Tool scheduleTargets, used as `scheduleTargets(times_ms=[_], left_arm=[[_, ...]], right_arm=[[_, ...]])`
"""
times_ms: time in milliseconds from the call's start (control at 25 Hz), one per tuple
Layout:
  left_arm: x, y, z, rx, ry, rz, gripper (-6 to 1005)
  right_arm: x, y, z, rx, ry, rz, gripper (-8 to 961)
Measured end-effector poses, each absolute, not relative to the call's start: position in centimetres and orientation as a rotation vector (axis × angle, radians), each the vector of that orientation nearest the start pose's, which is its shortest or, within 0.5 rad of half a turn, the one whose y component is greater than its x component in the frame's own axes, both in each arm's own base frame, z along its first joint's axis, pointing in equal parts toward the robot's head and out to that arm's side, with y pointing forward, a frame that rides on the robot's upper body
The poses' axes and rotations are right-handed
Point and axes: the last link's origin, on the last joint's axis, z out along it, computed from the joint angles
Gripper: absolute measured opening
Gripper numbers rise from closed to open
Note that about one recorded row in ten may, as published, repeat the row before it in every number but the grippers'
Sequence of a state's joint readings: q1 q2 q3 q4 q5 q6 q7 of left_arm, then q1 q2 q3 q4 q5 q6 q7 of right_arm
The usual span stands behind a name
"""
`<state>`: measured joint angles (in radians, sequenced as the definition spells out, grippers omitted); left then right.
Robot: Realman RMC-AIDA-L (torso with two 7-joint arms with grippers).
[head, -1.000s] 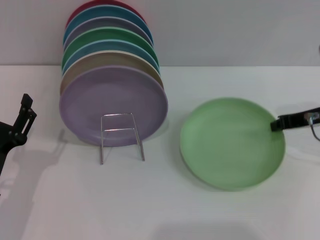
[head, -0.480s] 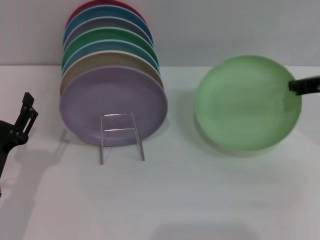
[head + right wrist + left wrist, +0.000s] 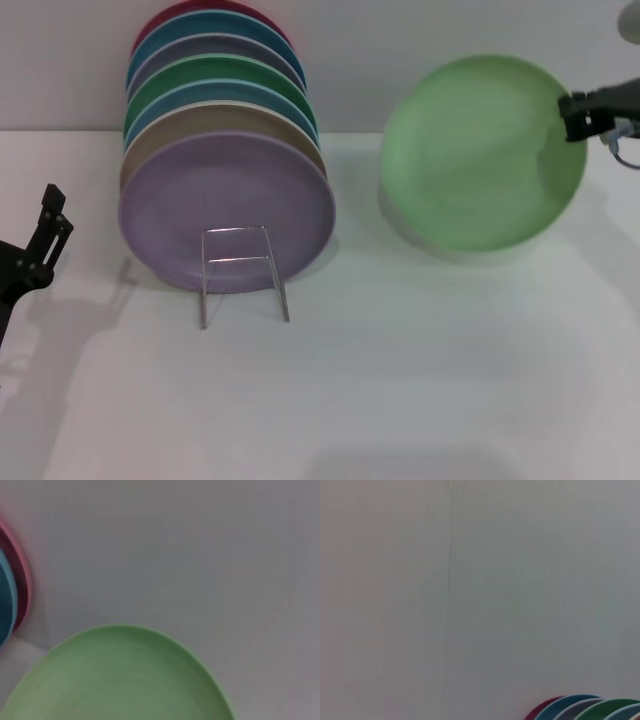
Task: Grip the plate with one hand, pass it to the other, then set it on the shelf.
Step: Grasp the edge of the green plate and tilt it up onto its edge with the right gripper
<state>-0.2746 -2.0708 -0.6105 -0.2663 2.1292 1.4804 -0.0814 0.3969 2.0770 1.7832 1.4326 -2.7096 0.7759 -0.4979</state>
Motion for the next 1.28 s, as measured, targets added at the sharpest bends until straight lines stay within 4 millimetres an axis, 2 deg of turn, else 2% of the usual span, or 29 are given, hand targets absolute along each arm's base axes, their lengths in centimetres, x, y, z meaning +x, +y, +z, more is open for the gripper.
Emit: scheduleTargets(times_ms=[280, 600, 920, 1280], left_arm=[[-31.8, 27.1, -0.8, -1.516, -0.392, -0.870, 816], [-31.8, 27.1, -0.7, -1.513, -0.391, -0.866, 816], [-32.0, 27.0, -0.7, -1.511, -0.395, -0.862, 816], [-31.7, 25.7, -0.3, -1.484, -0.367, -0.914, 816]], right_arm=[[19.7, 40.9, 6.1, -1.913, 0.483, 0.074, 20], [19.9, 39.6, 5.2, -1.810, 0.303, 0.189, 20], [22.0, 38.2, 3.6, -1.705, 0.219, 0.307, 21], [25.7, 36.5, 2.0, -1.538, 0.198, 0.465, 21]])
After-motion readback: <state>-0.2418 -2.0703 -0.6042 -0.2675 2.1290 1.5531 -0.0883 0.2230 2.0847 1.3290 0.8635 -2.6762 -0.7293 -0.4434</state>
